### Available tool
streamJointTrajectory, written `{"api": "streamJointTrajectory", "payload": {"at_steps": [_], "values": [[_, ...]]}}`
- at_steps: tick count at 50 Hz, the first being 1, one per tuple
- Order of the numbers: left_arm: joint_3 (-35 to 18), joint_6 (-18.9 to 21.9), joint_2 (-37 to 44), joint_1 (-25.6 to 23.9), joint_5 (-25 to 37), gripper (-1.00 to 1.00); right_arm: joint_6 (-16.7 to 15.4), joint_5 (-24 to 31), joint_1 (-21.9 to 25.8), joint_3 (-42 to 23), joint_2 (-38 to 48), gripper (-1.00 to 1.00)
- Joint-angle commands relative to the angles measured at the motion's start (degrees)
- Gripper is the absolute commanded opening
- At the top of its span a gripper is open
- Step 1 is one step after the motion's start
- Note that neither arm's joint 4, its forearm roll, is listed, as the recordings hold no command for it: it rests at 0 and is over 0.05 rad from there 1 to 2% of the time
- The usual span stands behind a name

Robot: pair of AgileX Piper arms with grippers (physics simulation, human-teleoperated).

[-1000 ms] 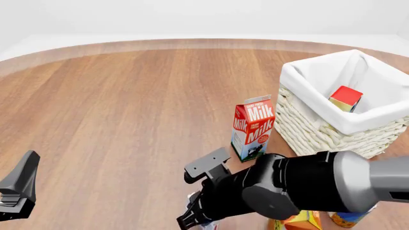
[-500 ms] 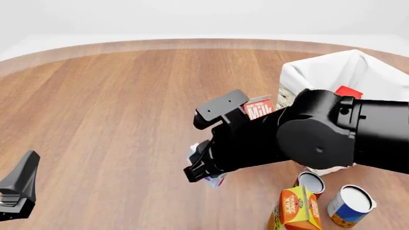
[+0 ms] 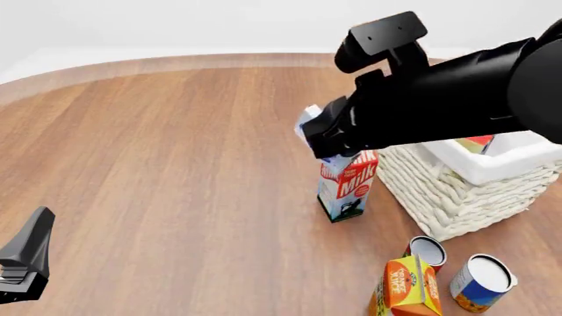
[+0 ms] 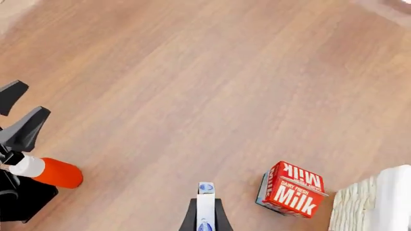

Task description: Pick up the cream cheese box and the butter, and put them in the basket.

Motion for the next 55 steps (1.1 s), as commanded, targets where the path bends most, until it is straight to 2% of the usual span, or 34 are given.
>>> {"api": "streamJointTrajectory", "payload": {"at_steps": [1, 12, 23, 37, 51, 55], "values": [[0.0, 0.0, 0.0, 0.0, 0.0, 1.00, -4.2, 3.0, -5.0, -4.9, -5.1, -1.00], [0.0, 0.0, 0.0, 0.0, 0.0, 1.00, -4.4, 3.2, -8.9, -5.6, -8.3, -1.00], [0.0, 0.0, 0.0, 0.0, 0.0, 1.00, -3.8, 3.9, -14.7, -4.9, -13.0, -1.00], [0.0, 0.0, 0.0, 0.0, 0.0, 1.00, -3.3, 4.7, -17.9, -4.6, -16.6, -1.00], [0.0, 0.0, 0.0, 0.0, 0.0, 1.00, -1.6, 3.7, -23.4, -1.5, -18.7, -1.00], [0.0, 0.0, 0.0, 0.0, 0.0, 1.00, -1.2, 5.2, -25.1, -2.6, -19.0, -1.00]]}}
